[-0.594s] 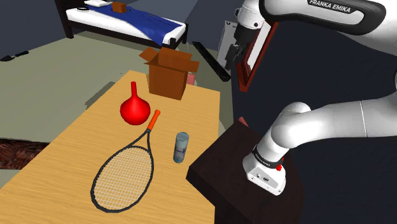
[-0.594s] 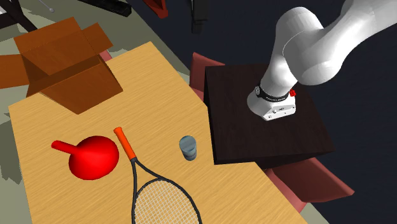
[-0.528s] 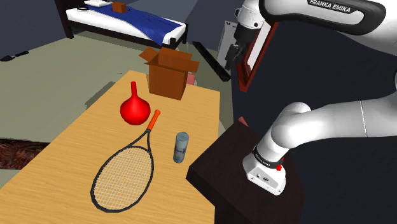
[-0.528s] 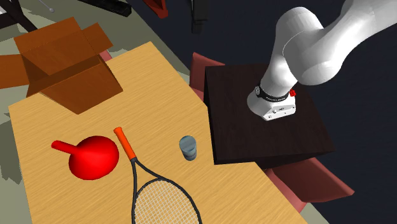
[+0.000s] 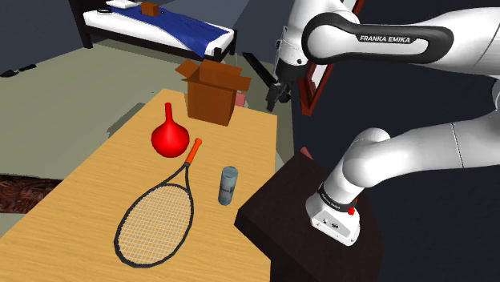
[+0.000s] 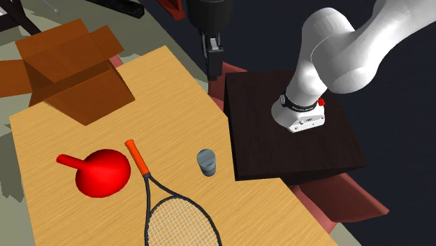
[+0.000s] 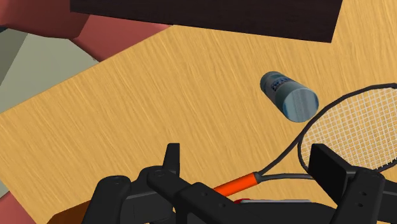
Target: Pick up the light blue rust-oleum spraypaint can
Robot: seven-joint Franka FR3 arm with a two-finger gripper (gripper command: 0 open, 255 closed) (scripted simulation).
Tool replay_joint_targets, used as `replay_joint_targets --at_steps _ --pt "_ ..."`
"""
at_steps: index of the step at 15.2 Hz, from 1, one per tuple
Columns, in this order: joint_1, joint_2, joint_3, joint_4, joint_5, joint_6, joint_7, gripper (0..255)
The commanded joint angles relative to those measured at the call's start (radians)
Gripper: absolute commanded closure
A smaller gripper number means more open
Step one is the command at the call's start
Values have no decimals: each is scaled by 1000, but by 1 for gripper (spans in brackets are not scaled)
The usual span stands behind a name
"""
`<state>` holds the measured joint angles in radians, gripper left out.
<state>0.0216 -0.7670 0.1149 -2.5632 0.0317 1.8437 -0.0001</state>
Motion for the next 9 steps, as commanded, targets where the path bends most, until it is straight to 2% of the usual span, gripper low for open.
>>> replay_joint_targets --at_steps 1,9 --pt "13 26 22 -41 16 65 18 0" --pt "62 205 120 -151 73 337 93 0"
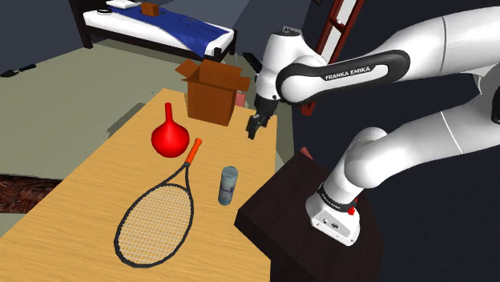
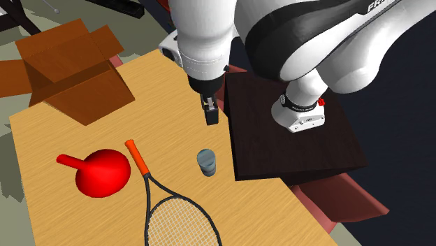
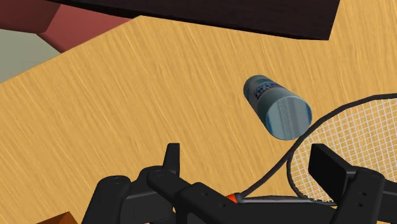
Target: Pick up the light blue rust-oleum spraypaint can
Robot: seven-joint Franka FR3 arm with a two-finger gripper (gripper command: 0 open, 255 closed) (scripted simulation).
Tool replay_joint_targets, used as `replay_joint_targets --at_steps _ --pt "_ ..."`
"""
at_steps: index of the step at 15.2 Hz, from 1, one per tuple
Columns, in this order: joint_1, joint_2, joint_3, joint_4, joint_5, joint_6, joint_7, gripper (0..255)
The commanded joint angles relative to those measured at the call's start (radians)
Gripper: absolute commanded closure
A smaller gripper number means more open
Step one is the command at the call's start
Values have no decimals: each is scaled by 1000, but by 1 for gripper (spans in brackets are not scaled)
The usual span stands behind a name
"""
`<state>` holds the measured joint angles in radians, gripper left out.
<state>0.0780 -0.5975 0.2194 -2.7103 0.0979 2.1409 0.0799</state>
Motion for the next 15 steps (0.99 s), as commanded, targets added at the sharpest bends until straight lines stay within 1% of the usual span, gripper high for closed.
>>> replay_joint_targets --at_steps 1,5,8,11,13,15 --pt "11 66 28 -12 12 76 23 0" --pt "25 205 82 -28 21 224 68 0" --pt "27 325 125 -24 9 334 112 0" --pt "20 457 166 -7 -33 439 174 0" --pt "14 549 188 12 -88 505 232 0" --pt "13 574 187 13 -108 526 248 0"
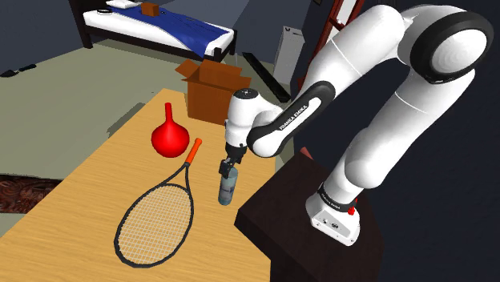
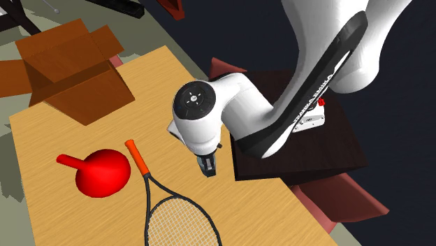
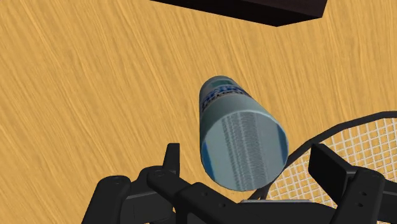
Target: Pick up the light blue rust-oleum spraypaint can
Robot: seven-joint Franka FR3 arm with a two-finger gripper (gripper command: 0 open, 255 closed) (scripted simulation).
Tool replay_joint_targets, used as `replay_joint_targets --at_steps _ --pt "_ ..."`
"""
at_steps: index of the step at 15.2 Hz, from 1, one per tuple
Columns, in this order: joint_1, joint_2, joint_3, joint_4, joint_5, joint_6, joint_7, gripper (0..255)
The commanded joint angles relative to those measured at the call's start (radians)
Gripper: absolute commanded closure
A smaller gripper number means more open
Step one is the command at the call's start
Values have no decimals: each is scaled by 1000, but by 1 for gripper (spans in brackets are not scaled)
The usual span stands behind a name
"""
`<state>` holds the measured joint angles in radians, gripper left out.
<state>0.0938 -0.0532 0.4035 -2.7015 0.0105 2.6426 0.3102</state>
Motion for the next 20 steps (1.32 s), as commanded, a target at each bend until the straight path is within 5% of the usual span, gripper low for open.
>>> replay_joint_targets --at_steps 1,8,9,18,20 --pt "-5 47 2 4 -36 40 29 0" --pt "-6 148 -20 8 -148 128 110 0" --pt "-6 149 -20 10 -148 125 110 255" --pt "-6 148 -20 8 -148 128 110 255" --pt "-10 111 -6 5 -104 97 78 255"
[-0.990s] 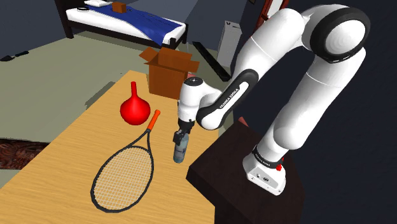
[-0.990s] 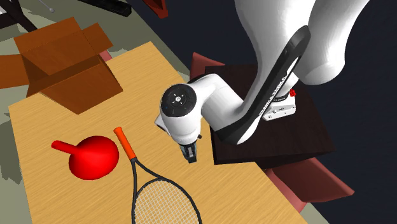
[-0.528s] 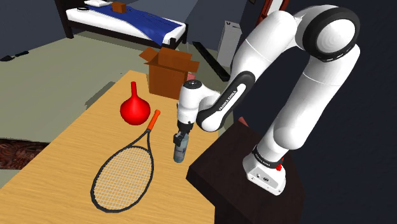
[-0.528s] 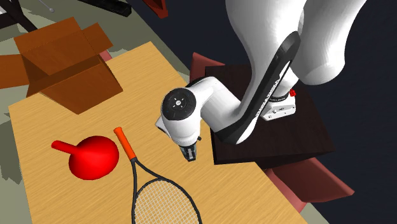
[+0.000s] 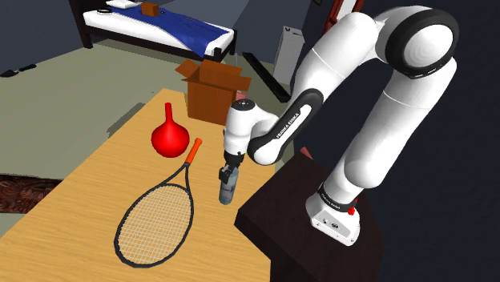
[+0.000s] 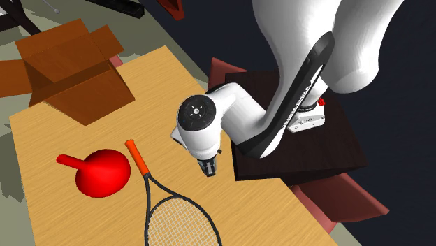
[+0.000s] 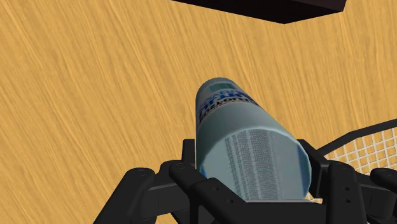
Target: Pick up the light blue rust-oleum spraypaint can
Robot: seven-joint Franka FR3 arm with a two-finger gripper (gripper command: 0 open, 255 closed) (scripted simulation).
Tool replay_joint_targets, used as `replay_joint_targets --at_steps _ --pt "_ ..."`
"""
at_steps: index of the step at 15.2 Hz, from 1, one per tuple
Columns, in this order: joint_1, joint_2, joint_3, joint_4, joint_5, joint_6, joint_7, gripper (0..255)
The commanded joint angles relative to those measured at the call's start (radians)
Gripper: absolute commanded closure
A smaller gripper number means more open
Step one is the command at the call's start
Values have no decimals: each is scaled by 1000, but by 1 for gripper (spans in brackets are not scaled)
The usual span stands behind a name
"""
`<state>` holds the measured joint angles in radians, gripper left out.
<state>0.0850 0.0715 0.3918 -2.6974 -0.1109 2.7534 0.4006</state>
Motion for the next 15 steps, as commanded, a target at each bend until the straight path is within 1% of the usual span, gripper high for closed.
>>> replay_joint_targets --at_steps 1,4,8,13,15 --pt "-2 -32 11 0 38 -29 -27 255" --pt "0 -85 19 0 92 -77 -66 255" --pt "10 -153 19 4 148 -144 -107 255" --pt "23 -231 11 16 195 -229 -142 255" --pt "23 -233 10 16 196 -232 -143 255"
